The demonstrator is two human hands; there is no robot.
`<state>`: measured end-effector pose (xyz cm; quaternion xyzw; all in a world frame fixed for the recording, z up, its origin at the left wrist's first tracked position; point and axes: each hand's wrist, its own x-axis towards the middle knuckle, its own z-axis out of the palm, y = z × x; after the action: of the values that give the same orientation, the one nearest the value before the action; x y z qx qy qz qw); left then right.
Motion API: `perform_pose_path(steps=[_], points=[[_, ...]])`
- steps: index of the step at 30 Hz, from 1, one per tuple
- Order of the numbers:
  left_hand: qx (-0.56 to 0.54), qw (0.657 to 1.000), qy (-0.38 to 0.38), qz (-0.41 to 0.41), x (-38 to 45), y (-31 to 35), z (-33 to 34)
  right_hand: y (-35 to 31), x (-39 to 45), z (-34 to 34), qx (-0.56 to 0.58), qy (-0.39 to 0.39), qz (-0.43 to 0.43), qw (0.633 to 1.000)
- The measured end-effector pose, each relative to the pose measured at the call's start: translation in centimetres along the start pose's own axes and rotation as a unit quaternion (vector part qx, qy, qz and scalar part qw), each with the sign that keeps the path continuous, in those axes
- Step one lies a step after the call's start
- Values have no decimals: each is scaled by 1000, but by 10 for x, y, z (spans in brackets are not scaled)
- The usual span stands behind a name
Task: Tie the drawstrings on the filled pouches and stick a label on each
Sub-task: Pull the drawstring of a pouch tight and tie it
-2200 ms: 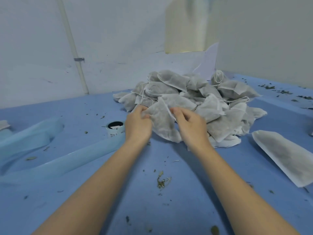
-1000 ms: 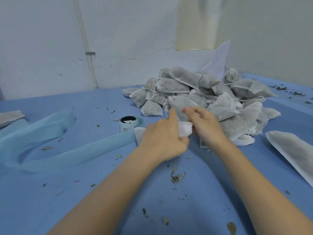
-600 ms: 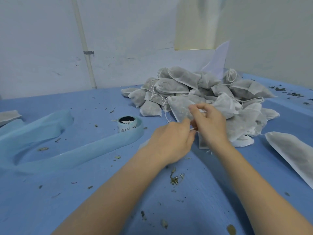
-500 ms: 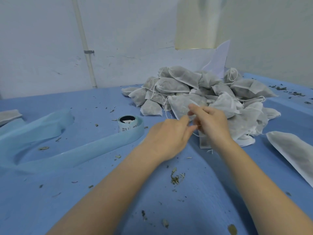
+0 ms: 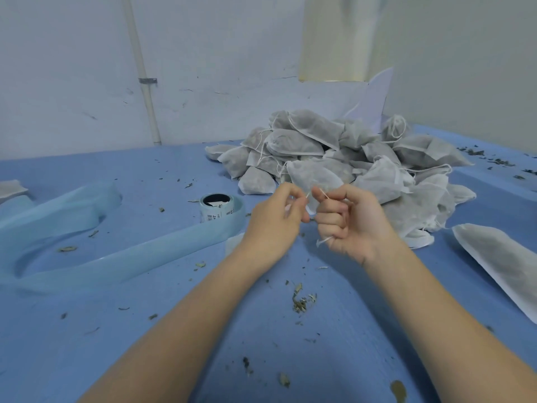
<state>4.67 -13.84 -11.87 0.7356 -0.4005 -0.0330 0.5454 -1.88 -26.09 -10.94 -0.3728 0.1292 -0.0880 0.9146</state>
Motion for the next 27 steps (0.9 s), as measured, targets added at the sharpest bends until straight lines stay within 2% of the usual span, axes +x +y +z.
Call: perform_pose_path(steps=[2, 6, 9, 12, 16, 20, 23, 27], points=[[-53, 998, 38, -20, -1, -2, 0, 4, 0, 3, 13, -13, -12, 1000], [-115, 987, 109, -35, -3, -3, -3, 11, 0, 8, -37, -48, -33, 998], [-109, 986, 121, -41, -5, -4, -4, 13, 1, 8, -104, -52, -47, 992], [-83, 989, 115, -48, -7, -5, -3, 14, 0, 9, -216, -30, -68, 973], [-90, 987, 111, -69, -6, -7, -5, 16, -3, 14, -415, 11, -126, 901], [-140, 977, 120, -102, -5, -9, -5, 21, -4, 16, -490, 49, -160, 855], [-131, 976, 127, -115, -4, -10, -4, 26, -2, 15, -531, 66, -190, 823], [-98, 981, 127, -113, -3, -12, -2, 32, 1, 12, -626, 93, -250, 733]])
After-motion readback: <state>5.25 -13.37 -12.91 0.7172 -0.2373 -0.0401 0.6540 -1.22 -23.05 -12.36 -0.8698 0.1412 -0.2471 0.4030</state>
